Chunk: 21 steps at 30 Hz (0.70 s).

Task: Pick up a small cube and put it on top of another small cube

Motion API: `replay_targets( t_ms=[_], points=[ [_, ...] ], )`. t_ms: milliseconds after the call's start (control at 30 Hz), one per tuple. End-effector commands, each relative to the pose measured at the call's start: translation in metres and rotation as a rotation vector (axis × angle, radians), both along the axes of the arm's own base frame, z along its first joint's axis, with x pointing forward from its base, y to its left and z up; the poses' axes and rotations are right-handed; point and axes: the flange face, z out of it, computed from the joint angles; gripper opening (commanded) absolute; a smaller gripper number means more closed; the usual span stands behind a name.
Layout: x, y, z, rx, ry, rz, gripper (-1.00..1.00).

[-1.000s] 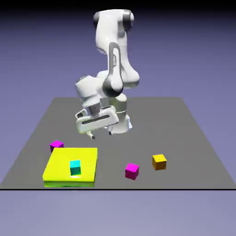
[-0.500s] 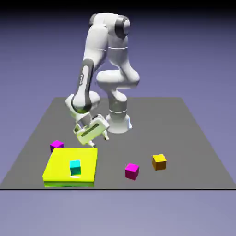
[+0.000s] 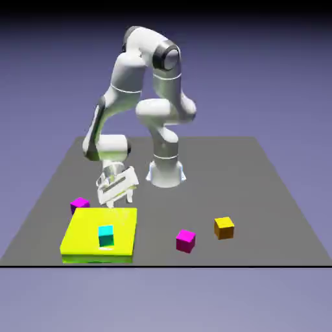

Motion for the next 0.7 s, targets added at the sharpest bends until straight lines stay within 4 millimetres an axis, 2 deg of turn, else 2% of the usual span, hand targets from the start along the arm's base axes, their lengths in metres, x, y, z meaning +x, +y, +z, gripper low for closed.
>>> replay_targets(
  t_ms=[0, 300, 467, 533, 667],
  points=[
    [-0.003, -0.001, -0.003, -0.034, -0.009, -0.016, 0.0],
    [-0.032, -0.021, -0.016, -0.429, -0.042, -0.142, 0.0],
    [-0.057, -0.067, 0.003, -0.716, -0.061, -0.32, 0.0],
    [-0.058, -0.067, 0.003, -0.719, -0.061, -0.322, 0.0],
    [-0.029, -0.088, -0.025, -0.725, -0.06, -0.32, 0.0]
  ],
)
